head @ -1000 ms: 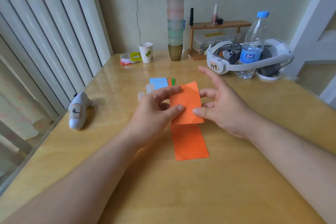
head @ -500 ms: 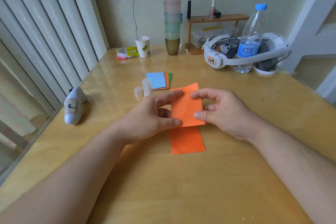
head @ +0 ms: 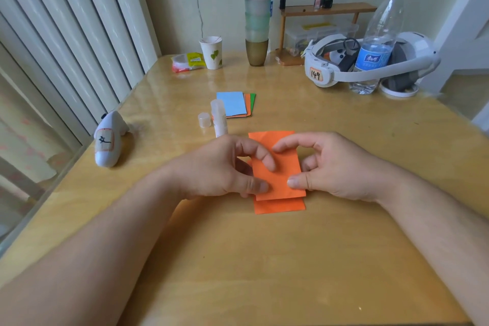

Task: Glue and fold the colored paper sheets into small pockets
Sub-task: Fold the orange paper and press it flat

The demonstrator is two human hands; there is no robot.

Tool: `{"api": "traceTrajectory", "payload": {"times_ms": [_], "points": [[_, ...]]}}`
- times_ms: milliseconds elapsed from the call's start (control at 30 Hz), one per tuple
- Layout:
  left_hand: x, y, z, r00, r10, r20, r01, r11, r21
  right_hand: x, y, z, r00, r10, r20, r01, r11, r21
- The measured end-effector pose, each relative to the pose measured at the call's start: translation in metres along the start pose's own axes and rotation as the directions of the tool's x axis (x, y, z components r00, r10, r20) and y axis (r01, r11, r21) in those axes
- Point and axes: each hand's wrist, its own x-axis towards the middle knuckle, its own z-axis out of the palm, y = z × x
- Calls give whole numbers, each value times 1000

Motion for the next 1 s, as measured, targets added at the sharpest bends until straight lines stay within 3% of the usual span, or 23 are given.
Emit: {"api": "traceTrajectory", "payload": {"times_ms": [300, 500, 1000], "points": [[-2, 3, 2, 1000, 0, 22, -4, 986, 166, -3, -2, -1, 997, 16, 71, -4, 987, -162], [-1, 3, 3, 1000, 3, 2, -4, 983, 182, -3, -5, 2, 996, -23, 83, 43, 968, -247], [0, 1, 5, 999, 41, -13, -36, 969, 246, 2, 1, 4, 988, -114, 104, 137, 960, -245]]}}
